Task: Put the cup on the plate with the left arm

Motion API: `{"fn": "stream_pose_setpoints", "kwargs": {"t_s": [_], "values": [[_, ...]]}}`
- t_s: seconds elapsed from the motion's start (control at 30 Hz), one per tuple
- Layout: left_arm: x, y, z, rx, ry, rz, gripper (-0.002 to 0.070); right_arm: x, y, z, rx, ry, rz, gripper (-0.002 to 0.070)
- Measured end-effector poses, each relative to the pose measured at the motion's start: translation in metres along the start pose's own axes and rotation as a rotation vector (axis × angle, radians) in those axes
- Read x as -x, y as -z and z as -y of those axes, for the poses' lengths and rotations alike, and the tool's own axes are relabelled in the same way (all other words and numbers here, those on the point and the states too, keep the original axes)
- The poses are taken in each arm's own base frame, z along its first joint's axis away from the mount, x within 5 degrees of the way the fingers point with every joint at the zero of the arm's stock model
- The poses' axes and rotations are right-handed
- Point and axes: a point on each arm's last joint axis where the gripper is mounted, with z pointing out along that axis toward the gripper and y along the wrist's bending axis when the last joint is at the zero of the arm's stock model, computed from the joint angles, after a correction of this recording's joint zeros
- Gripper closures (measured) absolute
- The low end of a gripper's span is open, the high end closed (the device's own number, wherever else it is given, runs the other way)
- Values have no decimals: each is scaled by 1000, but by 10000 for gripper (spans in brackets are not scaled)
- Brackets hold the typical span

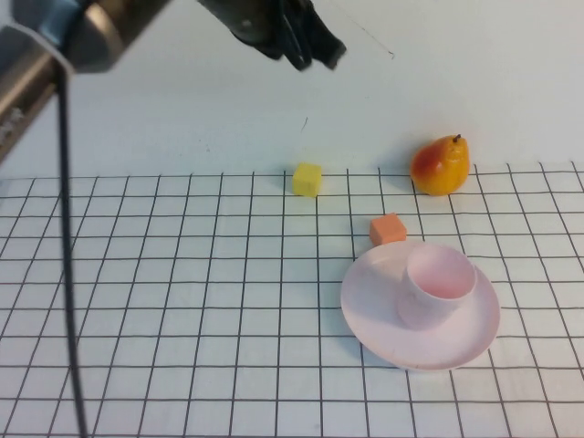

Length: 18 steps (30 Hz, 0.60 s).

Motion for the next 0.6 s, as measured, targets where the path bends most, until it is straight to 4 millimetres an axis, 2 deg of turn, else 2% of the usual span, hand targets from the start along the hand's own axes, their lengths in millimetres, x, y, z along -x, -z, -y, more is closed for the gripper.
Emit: {"fn": "stream_pose_setpoints", "kwargs": {"t_s": [0.17, 0.3, 0.47, 0.6], "values": [[3, 68, -26, 13, 195, 82, 671, 0, 0, 0, 0, 0, 0, 678], [3, 102, -28, -3, 255, 113, 673, 0, 0, 0, 0, 0, 0, 678], [3, 109, -24, -58, 301, 116, 675, 0, 0, 0, 0, 0, 0, 678], [3, 96, -21, -77, 307, 87, 676, 0, 0, 0, 0, 0, 0, 678]]}}
